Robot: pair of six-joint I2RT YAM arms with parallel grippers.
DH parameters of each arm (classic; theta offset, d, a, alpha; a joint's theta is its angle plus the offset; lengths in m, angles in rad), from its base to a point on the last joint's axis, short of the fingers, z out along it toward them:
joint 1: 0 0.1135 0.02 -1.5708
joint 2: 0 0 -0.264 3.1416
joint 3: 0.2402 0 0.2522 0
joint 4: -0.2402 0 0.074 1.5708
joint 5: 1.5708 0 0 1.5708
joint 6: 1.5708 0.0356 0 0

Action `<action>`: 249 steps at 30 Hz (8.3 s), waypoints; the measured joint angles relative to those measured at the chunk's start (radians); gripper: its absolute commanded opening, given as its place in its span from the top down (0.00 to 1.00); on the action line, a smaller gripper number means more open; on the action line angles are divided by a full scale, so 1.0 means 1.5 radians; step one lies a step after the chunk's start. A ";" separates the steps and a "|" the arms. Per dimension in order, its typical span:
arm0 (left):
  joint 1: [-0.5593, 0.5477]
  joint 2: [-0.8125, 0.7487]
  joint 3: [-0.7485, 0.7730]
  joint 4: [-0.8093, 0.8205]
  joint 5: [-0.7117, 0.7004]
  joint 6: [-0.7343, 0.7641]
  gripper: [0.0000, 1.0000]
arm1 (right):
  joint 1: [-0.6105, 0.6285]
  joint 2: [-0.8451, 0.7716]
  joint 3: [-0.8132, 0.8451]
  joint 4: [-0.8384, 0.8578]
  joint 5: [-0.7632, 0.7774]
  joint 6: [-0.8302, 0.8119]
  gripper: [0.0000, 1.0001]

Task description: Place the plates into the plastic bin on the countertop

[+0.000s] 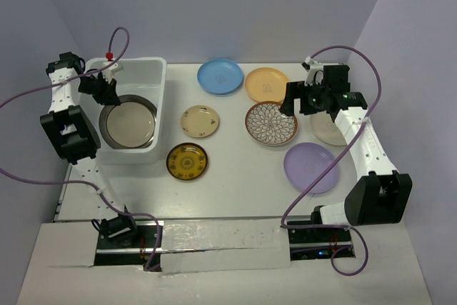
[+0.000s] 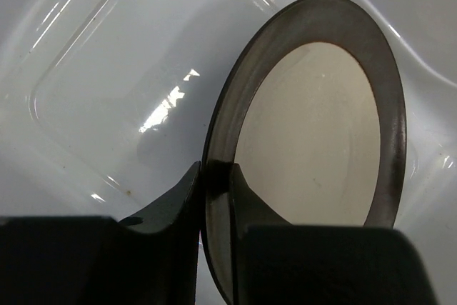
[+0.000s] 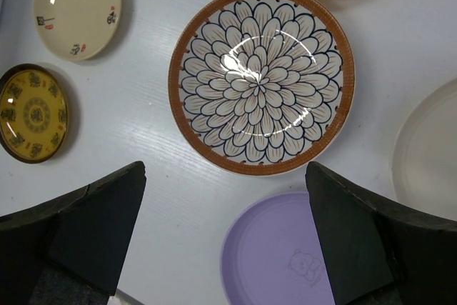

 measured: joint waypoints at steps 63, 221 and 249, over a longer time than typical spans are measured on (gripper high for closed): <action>-0.075 -0.574 -0.404 0.554 0.083 -0.518 0.01 | -0.031 0.371 0.079 0.020 0.102 0.042 0.44; 0.051 -0.136 0.071 0.063 -0.036 -0.379 1.00 | 0.182 0.107 0.187 -0.104 -0.180 0.030 0.00; 0.023 0.021 -0.001 0.042 -0.071 -0.280 0.51 | 0.183 0.111 0.185 -0.104 -0.193 0.030 0.00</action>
